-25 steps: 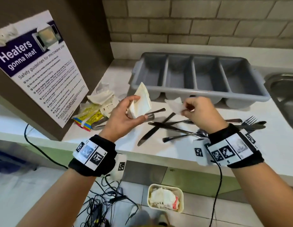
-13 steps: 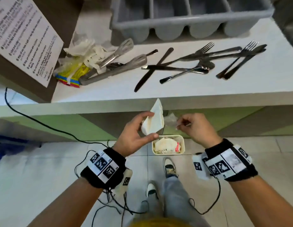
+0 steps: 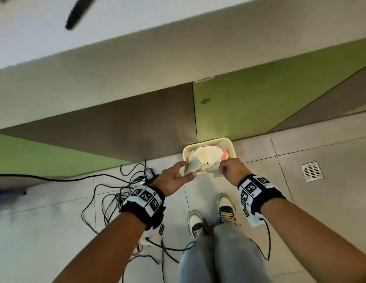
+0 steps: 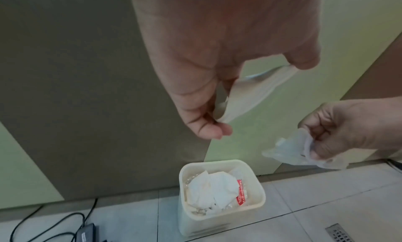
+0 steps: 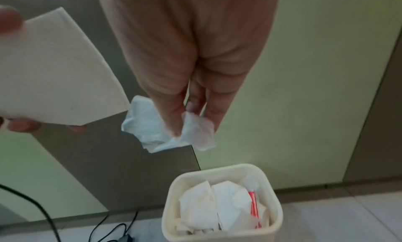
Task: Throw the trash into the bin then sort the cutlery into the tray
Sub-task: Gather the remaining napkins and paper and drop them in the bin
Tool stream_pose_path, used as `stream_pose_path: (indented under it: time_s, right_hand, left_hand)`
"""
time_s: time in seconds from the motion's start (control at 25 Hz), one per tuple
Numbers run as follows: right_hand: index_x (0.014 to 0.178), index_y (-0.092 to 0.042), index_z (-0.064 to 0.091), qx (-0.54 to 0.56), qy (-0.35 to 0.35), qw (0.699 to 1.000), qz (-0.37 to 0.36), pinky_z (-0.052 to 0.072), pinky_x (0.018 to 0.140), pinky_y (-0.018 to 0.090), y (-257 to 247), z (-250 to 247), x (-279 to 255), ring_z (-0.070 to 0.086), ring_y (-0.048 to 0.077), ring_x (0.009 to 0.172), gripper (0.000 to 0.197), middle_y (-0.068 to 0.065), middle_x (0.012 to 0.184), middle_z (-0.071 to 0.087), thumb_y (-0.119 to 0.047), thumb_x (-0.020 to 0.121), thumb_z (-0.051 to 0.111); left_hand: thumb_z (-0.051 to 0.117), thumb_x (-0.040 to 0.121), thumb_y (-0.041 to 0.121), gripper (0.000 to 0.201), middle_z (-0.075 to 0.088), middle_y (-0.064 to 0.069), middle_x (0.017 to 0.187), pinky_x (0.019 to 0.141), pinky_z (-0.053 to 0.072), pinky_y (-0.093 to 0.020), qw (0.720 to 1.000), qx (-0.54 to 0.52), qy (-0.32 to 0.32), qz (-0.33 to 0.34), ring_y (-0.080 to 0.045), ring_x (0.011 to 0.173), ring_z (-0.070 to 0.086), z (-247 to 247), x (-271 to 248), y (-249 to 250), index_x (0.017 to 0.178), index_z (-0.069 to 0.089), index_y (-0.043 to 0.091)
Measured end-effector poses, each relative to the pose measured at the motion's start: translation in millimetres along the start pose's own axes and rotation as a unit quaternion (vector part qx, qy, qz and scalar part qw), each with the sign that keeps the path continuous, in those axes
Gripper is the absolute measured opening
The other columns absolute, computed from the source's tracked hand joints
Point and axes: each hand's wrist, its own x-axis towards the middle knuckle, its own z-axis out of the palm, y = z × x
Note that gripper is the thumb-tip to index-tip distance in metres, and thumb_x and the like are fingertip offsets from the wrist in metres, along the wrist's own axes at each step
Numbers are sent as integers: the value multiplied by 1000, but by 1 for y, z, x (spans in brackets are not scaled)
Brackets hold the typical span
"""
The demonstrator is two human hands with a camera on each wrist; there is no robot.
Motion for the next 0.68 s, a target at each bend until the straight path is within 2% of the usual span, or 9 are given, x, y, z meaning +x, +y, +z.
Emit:
stream_pose_path:
  time_s: [0.08, 0.16, 0.28, 0.44, 0.52, 0.56, 0.64, 0.68]
  right_hand:
    - [94, 7, 70, -12, 2, 1000, 10, 41, 77, 22, 24, 20, 34, 64, 33, 99, 24, 23, 102, 70, 9, 84, 48]
    - [99, 6, 69, -19, -7, 1000, 13, 40, 79, 21, 39, 33, 62, 62, 32, 103, 26, 20, 107, 70, 7, 86, 47]
    - [100, 1, 69, -38, -24, 999, 14, 44, 85, 26, 59, 53, 113, 61, 31, 104, 28, 20, 109, 69, 6, 85, 45]
    - [102, -4, 67, -68, -22, 997, 24, 47, 89, 30, 74, 69, 178, 59, 30, 107, 32, 17, 114, 66, 6, 83, 43]
    - [113, -7, 63, -98, -39, 994, 37, 44, 96, 30, 79, 77, 201, 56, 29, 114, 35, 14, 123, 62, 4, 85, 44]
    - [124, -9, 56, -115, -58, 991, 38, 41, 102, 31, 85, 83, 212, 51, 29, 122, 41, 13, 134, 55, 1, 86, 46]
    - [145, -18, 29, -141, -117, 982, 35, 29, 116, 38, 93, 92, 225, 30, 31, 140, 61, 5, 156, 23, -3, 88, 47]
    - [148, -22, 18, -139, -130, 981, 41, 23, 118, 44, 96, 95, 226, 17, 33, 144, 68, 0, 160, 8, -4, 89, 46]
  left_hand:
    - [50, 87, 54, 55, 58, -5, 89, 88, 41, -31, 1000, -4, -9, -29, -26, 99, 56, 17, 40, -17, 135, 42, 30]
    - [48, 86, 58, 57, 58, -9, 110, 101, 41, -37, 998, -18, -13, -54, -27, 113, 54, 33, 77, -33, 136, 41, 32]
    - [45, 86, 60, 61, 55, -12, 131, 102, 43, -46, 997, -24, -35, -69, -31, 122, 52, 58, 136, -46, 139, 37, 29]
    - [47, 87, 56, 65, 49, -10, 140, 95, 47, -36, 994, -38, -44, -94, -29, 118, 53, 84, 203, -55, 143, 32, 25]
    - [52, 85, 55, 73, 41, -11, 145, 102, 42, -34, 993, -7, -16, -116, -29, 128, 46, 93, 225, -60, 146, 27, 24]
    - [56, 84, 53, 79, 36, -12, 148, 107, 38, -34, 993, 13, 0, -117, -30, 133, 41, 97, 236, -62, 148, 22, 22]
    - [62, 81, 50, 93, 16, -13, 156, 113, 33, -34, 992, 18, 0, -124, -30, 138, 35, 103, 250, -65, 151, 7, 24]
    - [64, 80, 49, 98, 3, -12, 158, 113, 34, -34, 991, 16, -16, -133, -30, 139, 34, 106, 251, -66, 151, 0, 25]
